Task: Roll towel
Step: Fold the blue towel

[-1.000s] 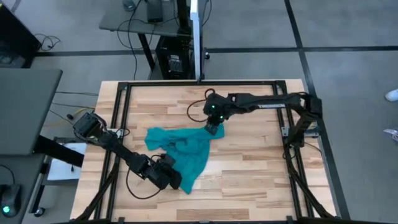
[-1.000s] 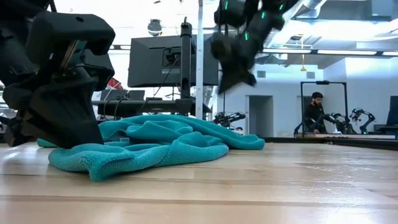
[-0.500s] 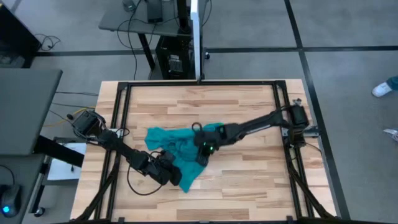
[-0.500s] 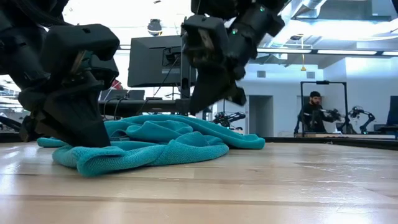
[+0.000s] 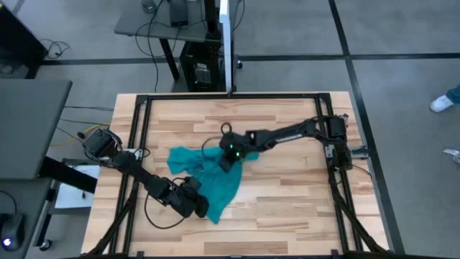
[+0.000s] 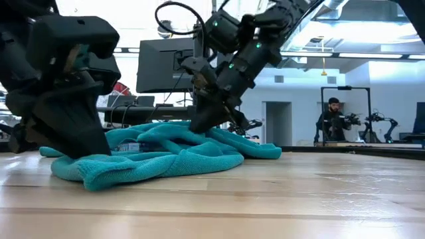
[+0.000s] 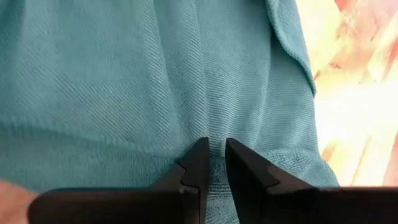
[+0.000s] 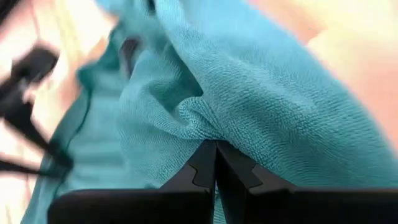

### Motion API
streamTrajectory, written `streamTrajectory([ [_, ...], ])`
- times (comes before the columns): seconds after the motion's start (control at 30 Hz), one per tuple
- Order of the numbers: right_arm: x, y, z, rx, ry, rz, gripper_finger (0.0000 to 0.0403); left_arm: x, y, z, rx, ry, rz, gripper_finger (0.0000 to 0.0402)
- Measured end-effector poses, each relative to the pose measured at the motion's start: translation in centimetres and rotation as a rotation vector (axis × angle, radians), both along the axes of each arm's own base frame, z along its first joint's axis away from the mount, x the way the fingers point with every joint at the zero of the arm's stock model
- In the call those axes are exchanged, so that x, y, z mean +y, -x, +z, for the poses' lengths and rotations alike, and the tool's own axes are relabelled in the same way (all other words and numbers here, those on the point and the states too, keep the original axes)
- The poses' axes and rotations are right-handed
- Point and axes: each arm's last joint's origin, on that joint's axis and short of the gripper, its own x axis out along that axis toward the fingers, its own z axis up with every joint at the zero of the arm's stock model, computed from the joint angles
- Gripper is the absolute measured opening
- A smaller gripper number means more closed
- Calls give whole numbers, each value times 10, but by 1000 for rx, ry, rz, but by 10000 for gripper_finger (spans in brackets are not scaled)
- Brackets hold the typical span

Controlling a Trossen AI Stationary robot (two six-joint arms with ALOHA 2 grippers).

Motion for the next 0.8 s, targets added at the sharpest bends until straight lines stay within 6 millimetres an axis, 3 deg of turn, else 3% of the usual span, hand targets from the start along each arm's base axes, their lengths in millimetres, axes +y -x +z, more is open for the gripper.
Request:
streamTrajectory([
  [0.27, -49, 8, 4, -12, 23, -91, 0, -7, 4, 0, -6, 12, -1, 39],
  [0.47, -104, 27, 26, -77, 42, -230, 0, -6, 5, 0, 4, 9, 5, 39],
  [0.53, -114, 35, 34, -92, 5, -233, 0, -6, 5, 0, 4, 9, 6, 39],
  [0.63, -100, 33, 48, -148, -71, -124, 0, -5, 4, 0, 4, 9, 11, 39],
  [0.8, -31, 14, 54, -176, -115, 61, 0, -1, 1, 0, 6, -3, 16, 39],
])
